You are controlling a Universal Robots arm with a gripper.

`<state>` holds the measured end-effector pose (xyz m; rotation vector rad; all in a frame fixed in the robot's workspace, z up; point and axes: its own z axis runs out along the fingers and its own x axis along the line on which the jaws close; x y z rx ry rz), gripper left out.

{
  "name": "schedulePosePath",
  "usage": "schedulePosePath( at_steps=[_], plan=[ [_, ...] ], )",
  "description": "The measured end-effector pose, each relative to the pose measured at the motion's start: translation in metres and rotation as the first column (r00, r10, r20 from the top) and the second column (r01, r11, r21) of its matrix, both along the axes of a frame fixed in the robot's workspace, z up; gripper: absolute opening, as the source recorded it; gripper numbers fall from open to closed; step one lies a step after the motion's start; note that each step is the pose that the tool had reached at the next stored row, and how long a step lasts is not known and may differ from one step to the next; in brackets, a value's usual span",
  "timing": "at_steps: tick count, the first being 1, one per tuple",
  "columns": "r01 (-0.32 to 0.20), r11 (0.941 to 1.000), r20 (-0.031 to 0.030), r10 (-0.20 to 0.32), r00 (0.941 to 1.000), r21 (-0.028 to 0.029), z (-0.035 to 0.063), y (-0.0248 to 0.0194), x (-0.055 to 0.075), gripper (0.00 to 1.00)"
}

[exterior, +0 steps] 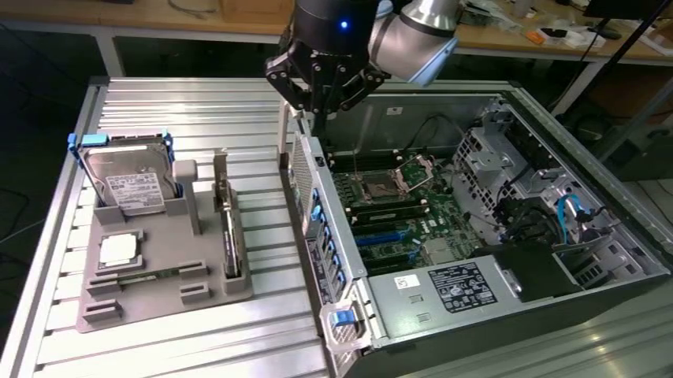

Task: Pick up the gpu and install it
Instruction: 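Reach for the gpu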

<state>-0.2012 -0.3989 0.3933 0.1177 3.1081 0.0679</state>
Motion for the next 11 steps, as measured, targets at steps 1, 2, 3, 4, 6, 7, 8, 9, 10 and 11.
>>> schedulePosePath(
  at_steps=[1, 2, 3, 4, 6, 7, 8, 9, 10, 11],
  plan=[
    [0.000, 1.0000, -0.0001, 0.000, 1.0000, -0.0001, 0.0001, 0.0000, -0.003, 0.11],
    [0.000, 1.0000, -0.0001, 0.000, 1.0000, -0.0001, 0.0001, 0.0000, -0.005, 0.11],
    [0.000, 1.0000, 0.0000, 0.000, 1.0000, -0.0001, 0.0000, 0.0000, -0.007, 0.11],
    [0.000, 1.0000, 0.0000, 0.000, 1.0000, -0.0001, 0.0001, 0.0000, -0.010, 0.11],
    [0.000, 1.0000, 0.0001, 0.000, 1.0000, 0.0000, 0.0000, 0.0000, -0.017, 0.11],
    [0.000, 1.0000, 0.0001, 0.000, 1.0000, 0.0000, 0.0000, 0.0000, -0.022, 0.11],
    [0.000, 1.0000, 0.0001, 0.000, 1.0000, 0.0000, 0.0000, 0.0000, -0.026, 0.11],
    [0.000, 1.0000, 0.0001, 0.000, 1.0000, -0.0001, 0.0000, 0.0000, -0.030, 0.11],
    [0.000, 1.0000, 0.0001, 0.000, 1.0000, -0.0001, 0.0000, 0.0000, -0.034, 0.11],
    [0.000, 1.0000, 0.0001, 0.000, 1.0000, -0.0001, 0.0000, 0.0000, -0.037, 0.11]
  ],
)
